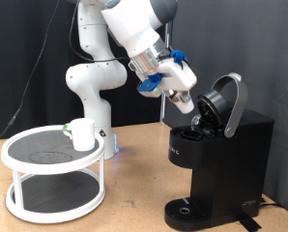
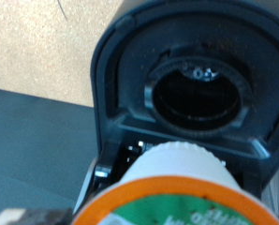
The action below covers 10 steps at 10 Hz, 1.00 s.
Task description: Make a cup of coffee with the keurig machine
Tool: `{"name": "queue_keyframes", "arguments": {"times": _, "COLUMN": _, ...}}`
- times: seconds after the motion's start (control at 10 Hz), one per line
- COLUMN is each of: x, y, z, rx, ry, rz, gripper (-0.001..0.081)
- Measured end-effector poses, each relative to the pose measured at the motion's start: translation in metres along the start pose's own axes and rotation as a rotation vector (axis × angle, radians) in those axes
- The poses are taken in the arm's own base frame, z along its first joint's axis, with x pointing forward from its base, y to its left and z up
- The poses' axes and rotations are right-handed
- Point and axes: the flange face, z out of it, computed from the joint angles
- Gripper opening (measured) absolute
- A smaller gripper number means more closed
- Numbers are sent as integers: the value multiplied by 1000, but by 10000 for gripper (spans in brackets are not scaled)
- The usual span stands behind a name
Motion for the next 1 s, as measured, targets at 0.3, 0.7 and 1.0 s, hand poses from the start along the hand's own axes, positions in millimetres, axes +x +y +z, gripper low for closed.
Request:
{"name": "queue_keyframes", "arguments": {"times": 0.3, "x": 5, "y": -3, "z": 19, "rx": 22, "ry": 22, "rz": -9, "gripper": 379}}
{"name": "queue_keyframes", "arguments": {"times": 0.7, "x": 7, "y": 2, "z": 39, "rx": 26, "ry": 43, "rz": -28, "gripper": 379}}
{"name": "queue_keyframes", "arguments": {"times": 1.0, "x": 7, "y": 8, "z": 51, "rx": 21, "ry": 55, "rz": -36, "gripper": 379}}
